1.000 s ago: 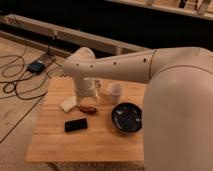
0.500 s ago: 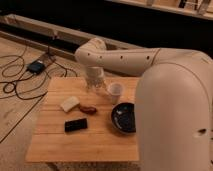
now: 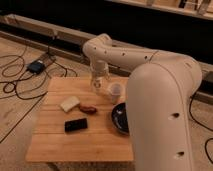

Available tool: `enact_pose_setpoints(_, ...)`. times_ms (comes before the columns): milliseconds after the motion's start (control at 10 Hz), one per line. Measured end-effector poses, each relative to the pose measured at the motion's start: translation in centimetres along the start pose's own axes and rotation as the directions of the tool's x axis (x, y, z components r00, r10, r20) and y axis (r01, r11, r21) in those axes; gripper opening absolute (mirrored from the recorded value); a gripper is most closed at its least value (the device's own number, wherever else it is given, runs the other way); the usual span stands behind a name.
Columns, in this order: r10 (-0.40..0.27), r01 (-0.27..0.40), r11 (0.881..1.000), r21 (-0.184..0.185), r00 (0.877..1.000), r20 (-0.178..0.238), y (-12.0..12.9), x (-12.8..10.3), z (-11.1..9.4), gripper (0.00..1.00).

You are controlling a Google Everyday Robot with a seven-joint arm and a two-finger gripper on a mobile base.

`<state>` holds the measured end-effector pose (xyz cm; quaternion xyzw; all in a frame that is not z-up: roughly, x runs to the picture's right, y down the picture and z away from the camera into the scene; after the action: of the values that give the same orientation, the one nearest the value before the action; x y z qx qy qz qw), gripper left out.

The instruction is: Knock the bottle over

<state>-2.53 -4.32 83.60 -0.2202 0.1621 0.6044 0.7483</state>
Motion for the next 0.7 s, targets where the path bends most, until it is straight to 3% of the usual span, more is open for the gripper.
enact_pose_setpoints(300,-0.048,0.048,0.999,-0.013,0.999,0.017,-1.0,-2.7,0.5,0.65)
enact_pose_setpoints(700,-0.122,0.123,0.99,-0.072,0.992,0.022,-0.1,-5.5,1.2,0.65)
